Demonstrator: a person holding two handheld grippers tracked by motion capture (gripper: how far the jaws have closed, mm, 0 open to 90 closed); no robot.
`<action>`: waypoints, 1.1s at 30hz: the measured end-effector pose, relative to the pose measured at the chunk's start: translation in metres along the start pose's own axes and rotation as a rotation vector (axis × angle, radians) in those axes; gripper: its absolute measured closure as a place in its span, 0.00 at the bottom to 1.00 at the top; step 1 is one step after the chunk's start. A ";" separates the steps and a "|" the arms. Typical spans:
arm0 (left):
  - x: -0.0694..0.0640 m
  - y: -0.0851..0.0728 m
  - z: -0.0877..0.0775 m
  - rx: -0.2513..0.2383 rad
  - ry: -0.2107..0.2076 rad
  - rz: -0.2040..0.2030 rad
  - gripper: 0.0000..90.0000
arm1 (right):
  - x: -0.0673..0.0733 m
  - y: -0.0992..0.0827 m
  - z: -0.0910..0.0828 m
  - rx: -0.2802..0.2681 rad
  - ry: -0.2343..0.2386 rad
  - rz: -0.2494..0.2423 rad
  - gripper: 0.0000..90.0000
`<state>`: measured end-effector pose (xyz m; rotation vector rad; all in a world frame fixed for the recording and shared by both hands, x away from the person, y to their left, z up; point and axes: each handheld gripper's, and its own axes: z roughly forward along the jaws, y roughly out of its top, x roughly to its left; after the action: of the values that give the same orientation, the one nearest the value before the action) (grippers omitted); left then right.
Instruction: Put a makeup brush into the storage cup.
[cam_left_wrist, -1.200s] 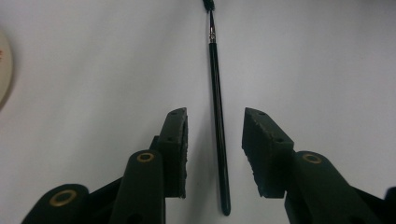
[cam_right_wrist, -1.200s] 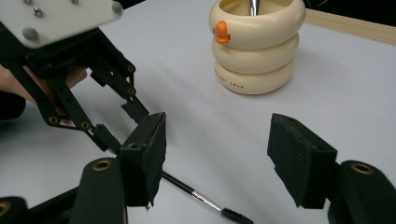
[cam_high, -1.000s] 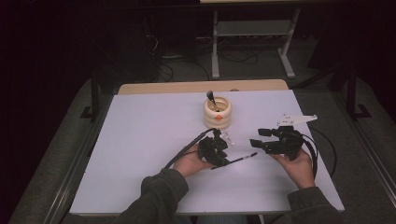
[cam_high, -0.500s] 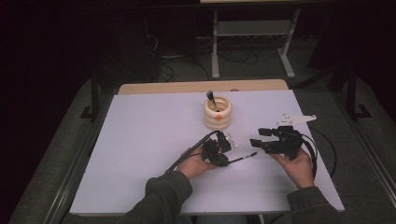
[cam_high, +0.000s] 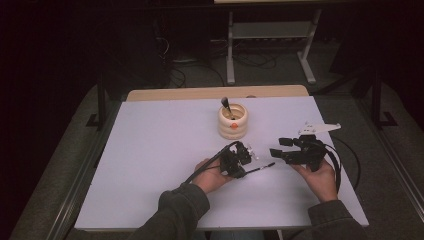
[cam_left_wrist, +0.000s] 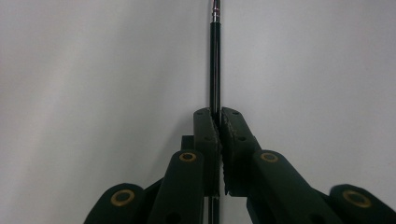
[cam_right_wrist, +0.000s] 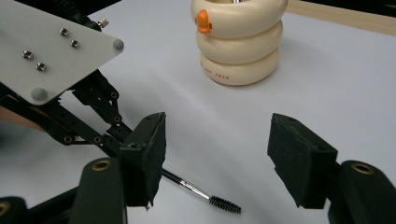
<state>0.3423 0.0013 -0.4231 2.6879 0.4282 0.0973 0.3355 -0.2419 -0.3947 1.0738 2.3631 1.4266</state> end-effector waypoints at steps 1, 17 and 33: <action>0.001 0.000 0.000 -0.004 0.005 0.001 0.95 | 0.000 0.000 0.000 -0.001 -0.001 -0.002 0.40; 0.013 -0.012 -0.024 -0.105 0.018 -0.059 0.96 | 0.007 0.002 0.007 0.021 0.037 -0.012 0.40; 0.035 -0.036 -0.064 -0.174 0.018 -0.088 0.96 | 0.021 0.010 0.023 0.033 0.117 0.011 0.41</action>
<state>0.3565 0.0686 -0.3792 2.4956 0.5177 0.1270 0.3364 -0.2087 -0.3940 1.0397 2.4732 1.4976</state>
